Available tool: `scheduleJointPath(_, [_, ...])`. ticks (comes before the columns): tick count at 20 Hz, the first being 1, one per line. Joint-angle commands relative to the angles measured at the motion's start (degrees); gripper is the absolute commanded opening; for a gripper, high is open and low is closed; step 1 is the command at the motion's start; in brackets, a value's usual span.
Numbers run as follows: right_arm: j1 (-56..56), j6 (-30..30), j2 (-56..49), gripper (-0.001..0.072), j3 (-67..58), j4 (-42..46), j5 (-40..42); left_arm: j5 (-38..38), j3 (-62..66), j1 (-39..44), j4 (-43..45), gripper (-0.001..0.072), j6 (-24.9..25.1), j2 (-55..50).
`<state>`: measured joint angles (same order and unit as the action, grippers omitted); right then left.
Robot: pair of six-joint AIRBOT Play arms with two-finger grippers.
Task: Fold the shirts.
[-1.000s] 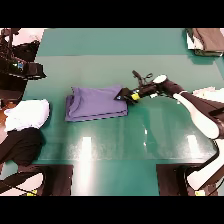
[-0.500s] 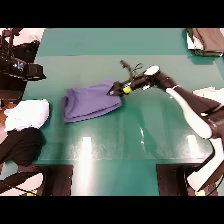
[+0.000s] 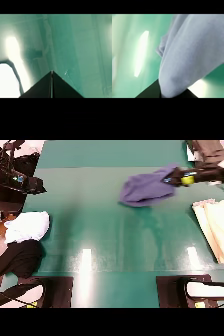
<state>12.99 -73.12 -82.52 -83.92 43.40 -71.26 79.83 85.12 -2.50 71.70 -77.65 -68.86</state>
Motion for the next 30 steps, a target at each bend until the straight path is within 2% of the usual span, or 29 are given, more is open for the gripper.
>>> scheduleJointPath(1, [14.4,-2.27,6.05,0.0023,0.46,4.76,1.36,0.39,-0.02,0.02,-0.24,0.0025,-0.46,0.04])
scheduleJointPath(5, [27.02,-2.93,6.88,0.0022,0.46,4.57,1.03,0.81,-0.02,0.02,-1.33,0.0024,-0.61,0.04])
scheduleJointPath(8, [32.2,-2.91,6.88,0.0023,0.46,3.96,1.2,0.76,-0.02,0.02,-2.12,0.0024,-0.98,0.04])
scheduleJointPath(12, [34.86,-2.69,6.91,0.0022,-0.9,0.81,0.98,0.76,-0.02,0.02,-2.12,0.0024,-1.49,0.04])
scheduleJointPath(17, [34.86,-2.54,6.91,0.0023,-10.95,1.01,-3.26,0.76,-0.02,0.02,-2.1,0.0025,-1.42,0.04])
scheduleJointPath(23, [34.86,-9.84,6.95,0.0023,-19.52,17.9,-15.37,0.85,-0.02,0.02,-2.03,0.0024,0.13,0.04])
scheduleJointPath(28, [35.01,-13.64,13.0,0.0023,-13.77,34.95,-18.27,0.94,-0.02,0.02,-2.03,0.0024,1.64,0.04])
scheduleJointPath(30, [36.3,-14.6,15.85,0.0023,-10.4,37.9,-18.73,0.81,-0.02,0.02,-2.05,0.0024,2.29,0.04])
